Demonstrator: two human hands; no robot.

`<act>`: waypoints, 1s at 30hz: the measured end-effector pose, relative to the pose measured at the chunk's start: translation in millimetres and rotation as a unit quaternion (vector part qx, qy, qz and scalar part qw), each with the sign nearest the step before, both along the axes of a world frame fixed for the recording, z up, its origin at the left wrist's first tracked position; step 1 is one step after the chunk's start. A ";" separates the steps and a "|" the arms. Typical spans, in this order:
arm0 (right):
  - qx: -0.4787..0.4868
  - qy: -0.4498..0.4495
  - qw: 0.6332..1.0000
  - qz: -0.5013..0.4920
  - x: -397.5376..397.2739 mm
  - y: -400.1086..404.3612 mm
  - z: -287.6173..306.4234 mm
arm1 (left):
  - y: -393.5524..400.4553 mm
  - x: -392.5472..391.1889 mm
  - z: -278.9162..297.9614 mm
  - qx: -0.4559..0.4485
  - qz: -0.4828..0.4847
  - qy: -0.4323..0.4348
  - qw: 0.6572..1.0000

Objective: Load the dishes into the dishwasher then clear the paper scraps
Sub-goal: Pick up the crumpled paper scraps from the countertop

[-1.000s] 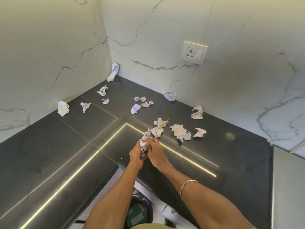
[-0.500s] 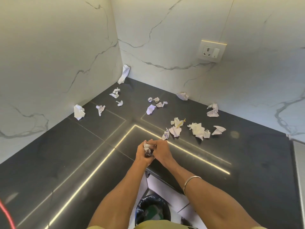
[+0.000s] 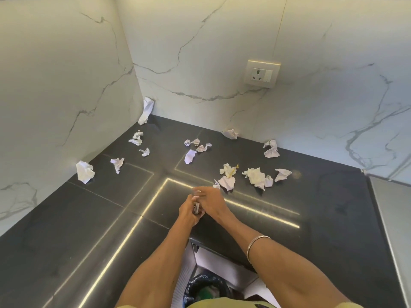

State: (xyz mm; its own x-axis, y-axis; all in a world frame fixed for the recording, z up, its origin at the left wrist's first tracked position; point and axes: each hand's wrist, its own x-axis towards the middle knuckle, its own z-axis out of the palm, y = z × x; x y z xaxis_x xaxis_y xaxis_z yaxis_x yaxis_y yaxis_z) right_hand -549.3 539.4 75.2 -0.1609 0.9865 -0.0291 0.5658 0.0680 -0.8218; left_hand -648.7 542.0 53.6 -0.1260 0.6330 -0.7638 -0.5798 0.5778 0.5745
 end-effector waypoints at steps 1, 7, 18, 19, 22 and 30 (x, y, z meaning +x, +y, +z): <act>0.015 0.026 0.999 -0.032 2.9 4.0 1.4 | 6.4 -1.0 -0.1 0.003 0.007 0.003 1.000; 0.085 -0.104 0.990 -0.049 37.0 28.3 -2.6 | 31.8 -11.5 -3.3 0.003 0.042 0.016 0.999; 0.027 -0.131 0.990 -0.042 36.7 49.7 -40.8 | 42.7 -7.3 -11.6 -0.011 0.082 -0.036 0.996; 0.025 -0.100 0.993 -0.053 36.7 51.0 -37.1 | 43.7 -6.2 -11.5 -0.011 0.084 -0.034 0.996; 0.042 -0.039 0.996 -0.069 33.4 52.5 -19.8 | 47.0 -2.2 -10.6 -0.017 0.102 -0.023 0.994; 0.100 0.100 0.987 -0.077 21.2 53.2 15.4 | 53.0 20.8 -2.6 -0.048 0.134 0.067 0.988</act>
